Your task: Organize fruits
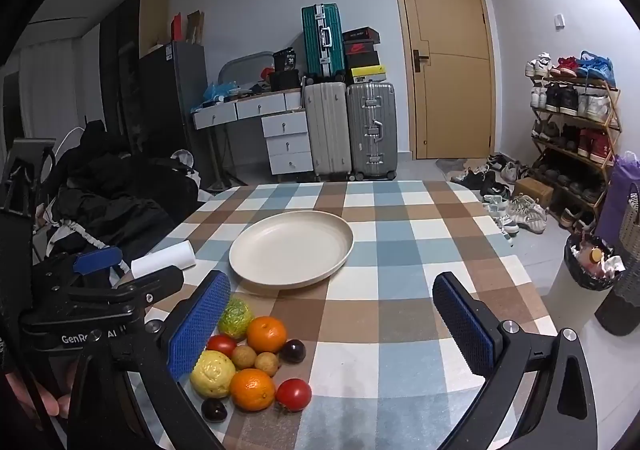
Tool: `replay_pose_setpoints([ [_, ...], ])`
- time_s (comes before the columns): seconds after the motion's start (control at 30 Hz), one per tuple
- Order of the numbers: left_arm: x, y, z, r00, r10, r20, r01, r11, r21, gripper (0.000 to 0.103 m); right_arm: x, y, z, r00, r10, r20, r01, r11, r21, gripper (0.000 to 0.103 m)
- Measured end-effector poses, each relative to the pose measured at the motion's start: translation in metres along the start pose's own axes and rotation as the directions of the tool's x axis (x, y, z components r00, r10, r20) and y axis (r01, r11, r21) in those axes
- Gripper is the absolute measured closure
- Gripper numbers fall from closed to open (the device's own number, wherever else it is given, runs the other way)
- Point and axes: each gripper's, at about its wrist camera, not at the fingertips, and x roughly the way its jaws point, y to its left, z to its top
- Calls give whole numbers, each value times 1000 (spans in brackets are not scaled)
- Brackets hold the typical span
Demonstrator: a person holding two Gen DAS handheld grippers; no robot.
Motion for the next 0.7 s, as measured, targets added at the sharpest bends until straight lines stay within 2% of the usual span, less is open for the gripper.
replay_pose_setpoints([
  [0.07,3,-3,2,1000,4,-23,-4,999,32,0,1,1,0,1000,4,-2,-4,1000,6,0],
  [0.2,4,-12,1,1000,22,6,-22,999,36,0,-3,-6,0,999,-4,46,3,1000,31,0],
  [0.37,-7,1,0,999,-21,29,21,1000,0,0,-3,-1,-1,999,5,48,-6,1000,11,0],
  [0.7,-8,0,-1,999,-36,30,36,999,10,0,-3,0,-2,999,5,43,-5,1000,5,0],
])
